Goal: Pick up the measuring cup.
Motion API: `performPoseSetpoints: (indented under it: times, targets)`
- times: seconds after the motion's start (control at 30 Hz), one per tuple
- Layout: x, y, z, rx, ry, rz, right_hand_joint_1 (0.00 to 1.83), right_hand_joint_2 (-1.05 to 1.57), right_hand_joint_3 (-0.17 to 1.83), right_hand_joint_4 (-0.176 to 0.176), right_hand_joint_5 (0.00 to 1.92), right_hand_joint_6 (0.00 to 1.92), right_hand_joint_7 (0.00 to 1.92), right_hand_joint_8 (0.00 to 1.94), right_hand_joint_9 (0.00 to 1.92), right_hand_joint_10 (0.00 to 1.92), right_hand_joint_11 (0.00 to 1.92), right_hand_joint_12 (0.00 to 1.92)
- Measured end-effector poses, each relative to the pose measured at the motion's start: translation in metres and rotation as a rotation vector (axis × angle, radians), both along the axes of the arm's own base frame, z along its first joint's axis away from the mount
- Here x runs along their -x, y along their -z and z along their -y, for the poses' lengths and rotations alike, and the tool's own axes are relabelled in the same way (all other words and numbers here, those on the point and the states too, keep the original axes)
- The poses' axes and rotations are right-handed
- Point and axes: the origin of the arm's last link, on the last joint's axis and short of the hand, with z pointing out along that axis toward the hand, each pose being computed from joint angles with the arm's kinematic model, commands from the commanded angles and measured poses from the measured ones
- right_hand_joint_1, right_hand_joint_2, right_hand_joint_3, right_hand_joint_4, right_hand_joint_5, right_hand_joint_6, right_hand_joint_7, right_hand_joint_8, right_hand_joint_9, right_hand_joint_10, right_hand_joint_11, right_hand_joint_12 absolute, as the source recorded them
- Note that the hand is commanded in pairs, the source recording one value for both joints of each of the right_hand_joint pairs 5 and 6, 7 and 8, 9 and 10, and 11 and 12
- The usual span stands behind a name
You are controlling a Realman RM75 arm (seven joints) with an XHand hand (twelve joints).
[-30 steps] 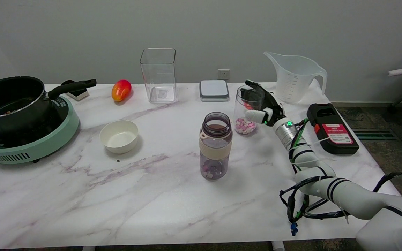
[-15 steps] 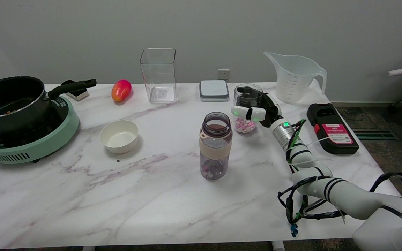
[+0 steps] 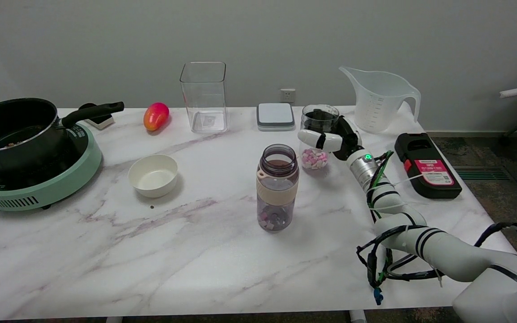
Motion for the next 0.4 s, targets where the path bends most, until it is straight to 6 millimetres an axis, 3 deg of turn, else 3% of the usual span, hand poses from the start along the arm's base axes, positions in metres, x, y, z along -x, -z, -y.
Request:
performPoseSetpoints:
  times: [0.4]
  targets:
    - [-0.042,-0.017,-0.005,-0.002,-0.145,-0.027,1.37,1.10,0.49,0.000,1.54,1.54,1.54,1.54,1.41,1.41,1.22,1.22]
